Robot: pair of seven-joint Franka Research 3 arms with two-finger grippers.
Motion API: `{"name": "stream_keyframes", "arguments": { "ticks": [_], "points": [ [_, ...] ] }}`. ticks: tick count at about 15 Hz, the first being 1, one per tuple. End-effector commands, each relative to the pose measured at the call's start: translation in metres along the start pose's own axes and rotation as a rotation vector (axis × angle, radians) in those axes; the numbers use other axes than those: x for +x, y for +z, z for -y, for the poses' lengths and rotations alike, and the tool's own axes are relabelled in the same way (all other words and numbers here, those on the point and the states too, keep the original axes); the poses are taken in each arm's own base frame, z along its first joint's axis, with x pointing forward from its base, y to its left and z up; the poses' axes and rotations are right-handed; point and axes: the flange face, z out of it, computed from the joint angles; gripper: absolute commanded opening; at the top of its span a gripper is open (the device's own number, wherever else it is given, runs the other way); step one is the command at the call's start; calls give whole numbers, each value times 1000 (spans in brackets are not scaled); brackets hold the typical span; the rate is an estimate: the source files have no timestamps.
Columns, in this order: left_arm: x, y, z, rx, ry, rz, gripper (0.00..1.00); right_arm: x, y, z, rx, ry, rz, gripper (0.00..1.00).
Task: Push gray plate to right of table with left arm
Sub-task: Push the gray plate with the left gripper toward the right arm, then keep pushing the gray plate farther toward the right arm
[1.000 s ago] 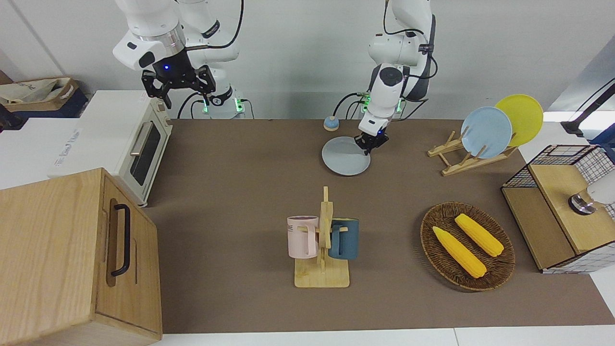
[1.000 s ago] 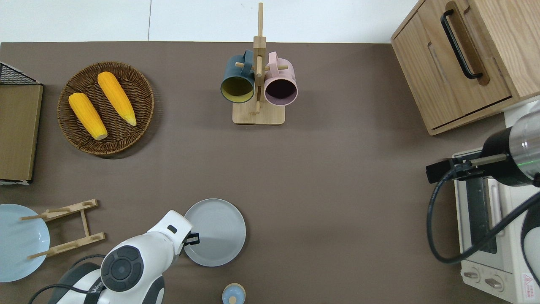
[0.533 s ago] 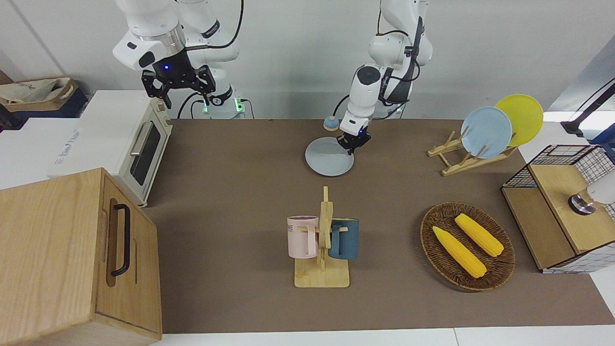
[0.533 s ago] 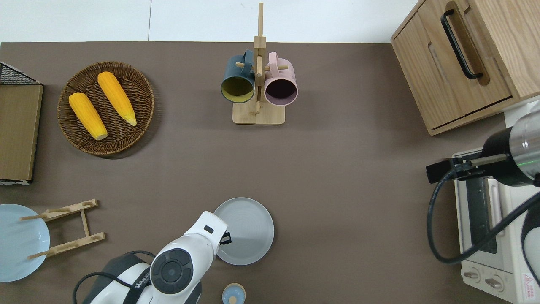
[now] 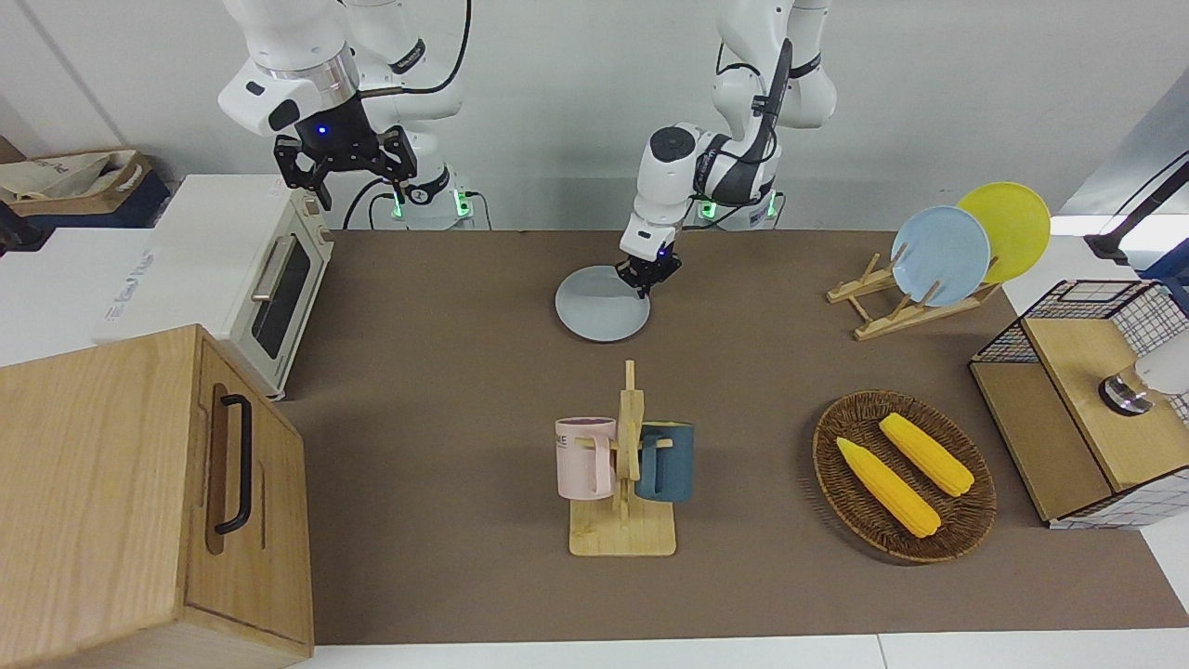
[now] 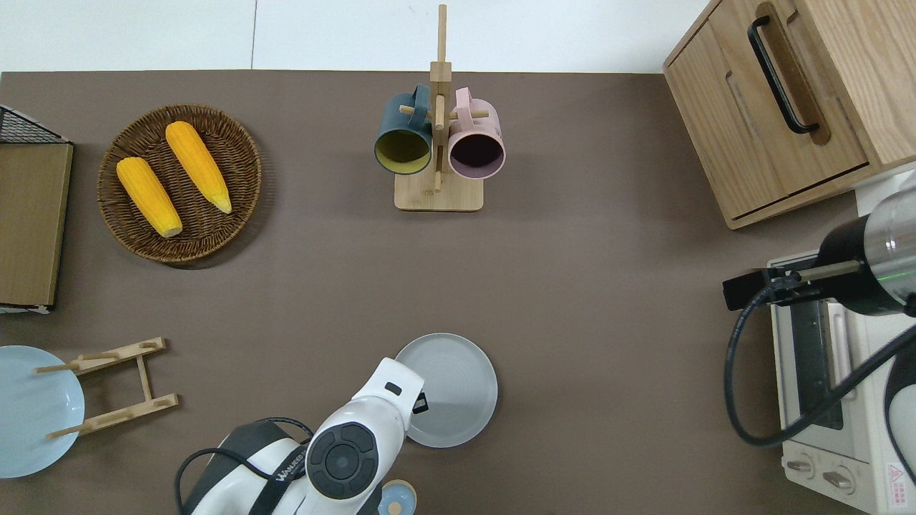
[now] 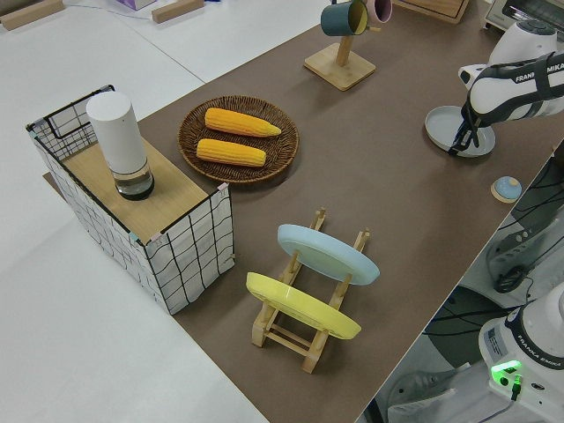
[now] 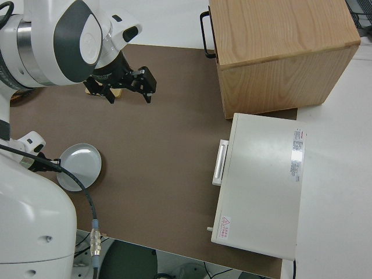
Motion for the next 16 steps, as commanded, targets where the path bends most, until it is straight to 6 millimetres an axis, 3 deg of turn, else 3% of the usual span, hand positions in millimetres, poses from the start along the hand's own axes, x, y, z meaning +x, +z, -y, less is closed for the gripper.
{"name": "stream_keyframes", "arguments": {
  "ticks": [1, 8, 16],
  "points": [
    [-13, 14, -33, -7, -28, 38, 0, -4, -4, -1, 9, 5, 2, 983],
    [-31, 9, -77, -38, -79, 51, 0, -4, -4, -2, 9, 6, 4, 983],
    [-50, 22, -131, 0, -108, 21, 0, -4, -4, -2, 9, 6, 4, 983]
  ]
}}
